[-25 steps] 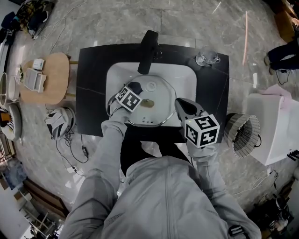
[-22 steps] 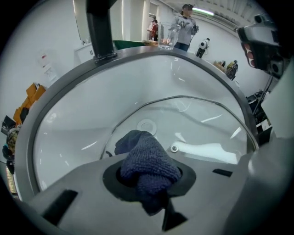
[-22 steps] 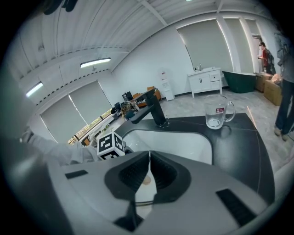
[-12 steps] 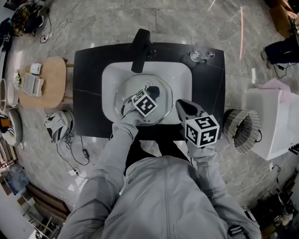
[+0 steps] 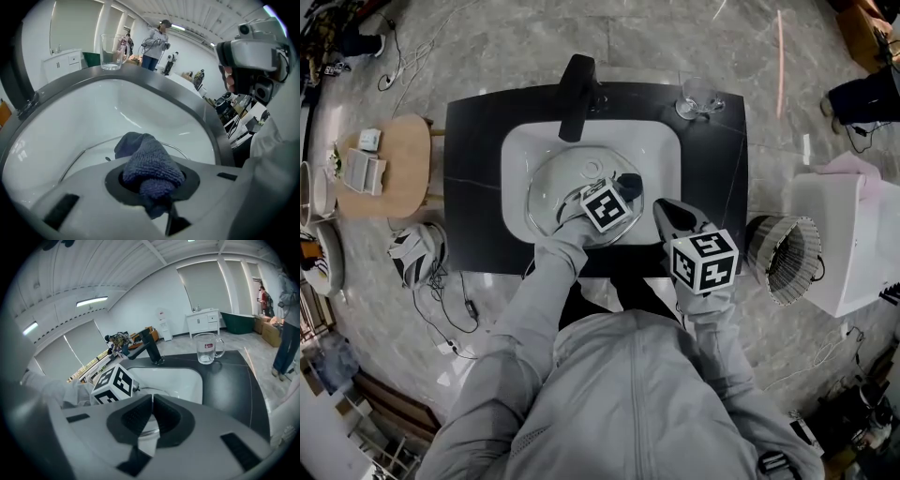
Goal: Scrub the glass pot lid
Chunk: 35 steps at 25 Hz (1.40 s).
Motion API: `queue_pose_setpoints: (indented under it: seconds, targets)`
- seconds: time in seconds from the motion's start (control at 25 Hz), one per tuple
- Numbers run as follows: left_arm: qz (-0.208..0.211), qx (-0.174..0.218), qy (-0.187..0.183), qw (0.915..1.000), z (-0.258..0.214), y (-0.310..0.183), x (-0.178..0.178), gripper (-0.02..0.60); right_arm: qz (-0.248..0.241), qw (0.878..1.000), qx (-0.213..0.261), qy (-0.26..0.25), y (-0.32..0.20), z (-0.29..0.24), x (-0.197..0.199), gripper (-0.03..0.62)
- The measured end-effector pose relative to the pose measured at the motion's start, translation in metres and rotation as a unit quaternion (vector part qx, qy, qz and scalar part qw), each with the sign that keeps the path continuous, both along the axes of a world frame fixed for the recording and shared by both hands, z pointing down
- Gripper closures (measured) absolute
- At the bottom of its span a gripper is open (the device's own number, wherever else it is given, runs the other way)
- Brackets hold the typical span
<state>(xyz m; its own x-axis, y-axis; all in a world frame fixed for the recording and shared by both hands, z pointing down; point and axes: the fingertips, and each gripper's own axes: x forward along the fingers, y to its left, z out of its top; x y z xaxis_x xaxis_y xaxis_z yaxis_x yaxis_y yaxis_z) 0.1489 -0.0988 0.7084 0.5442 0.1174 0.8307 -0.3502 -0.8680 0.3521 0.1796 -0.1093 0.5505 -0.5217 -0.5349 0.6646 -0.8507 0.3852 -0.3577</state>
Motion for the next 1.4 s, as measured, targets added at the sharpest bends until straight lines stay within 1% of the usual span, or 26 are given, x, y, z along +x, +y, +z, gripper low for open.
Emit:
queue_pose_setpoints:
  seconds: [0.08,0.2,0.24,0.32,0.36,0.48,0.56,0.68,0.84,1.04,1.12,1.24,1.32,1.4]
  targets:
    - [-0.003,-0.006,-0.008,0.9999,0.000,0.001,-0.004,0.499,-0.001,1.000,0.002,0.000,0.001,-0.001,0.001,0.562]
    - [-0.003,0.002,-0.040,0.9992,-0.003,-0.002,-0.022,0.499,-0.005,1.000,0.003,0.000,0.003,-0.001,0.000,0.562]
    - [-0.002,-0.002,-0.047,0.9989,-0.002,-0.001,-0.028,0.499,-0.007,1.000,0.003,0.000,0.004,-0.002,-0.002,0.562]
    - [-0.001,-0.025,-0.049,0.9985,0.000,0.010,-0.037,0.499,-0.011,1.000,0.006,-0.003,0.004,-0.003,-0.007,0.562]
    - [-0.001,-0.030,-0.058,0.9979,0.001,0.012,-0.045,0.499,-0.014,1.000,0.008,-0.004,0.004,-0.004,-0.009,0.562]
    - [-0.001,-0.022,-0.110,0.9937,0.005,0.011,-0.079,0.499,-0.020,1.000,0.013,-0.006,0.004,-0.005,-0.014,0.562]
    - [-0.004,-0.020,-0.136,0.9905,0.012,0.012,-0.101,0.499,-0.024,1.000,0.012,-0.004,0.005,-0.003,-0.016,0.562]
    - [-0.025,-0.020,-0.156,0.9872,0.014,0.008,-0.130,0.499,-0.031,0.999,0.010,-0.002,0.007,0.000,-0.019,0.562]
    - [-0.070,-0.021,-0.161,0.9843,0.014,-0.003,-0.158,0.499,-0.036,0.999,0.011,-0.004,0.009,0.000,-0.021,0.562]
    - [-0.083,-0.006,-0.196,0.9771,0.013,-0.011,-0.190,0.499,-0.037,0.999,0.009,-0.004,0.010,0.002,-0.019,0.562]
    - [-0.081,0.003,-0.215,0.9732,0.014,-0.014,-0.200,0.499,-0.037,0.999,0.007,-0.004,0.011,0.004,-0.018,0.562]
    - [-0.069,0.024,-0.251,0.9653,0.015,-0.020,-0.216,0.499,-0.039,0.999,0.005,-0.005,0.012,0.005,-0.020,0.562]
    - [-0.051,0.039,-0.275,0.9592,0.014,-0.024,-0.225,0.499,-0.041,0.999,0.005,-0.006,0.012,0.005,-0.019,0.562]
    - [-0.032,0.037,-0.288,0.9563,0.012,-0.021,-0.228,0.499,-0.041,0.999,0.007,-0.006,0.011,0.003,-0.019,0.562]
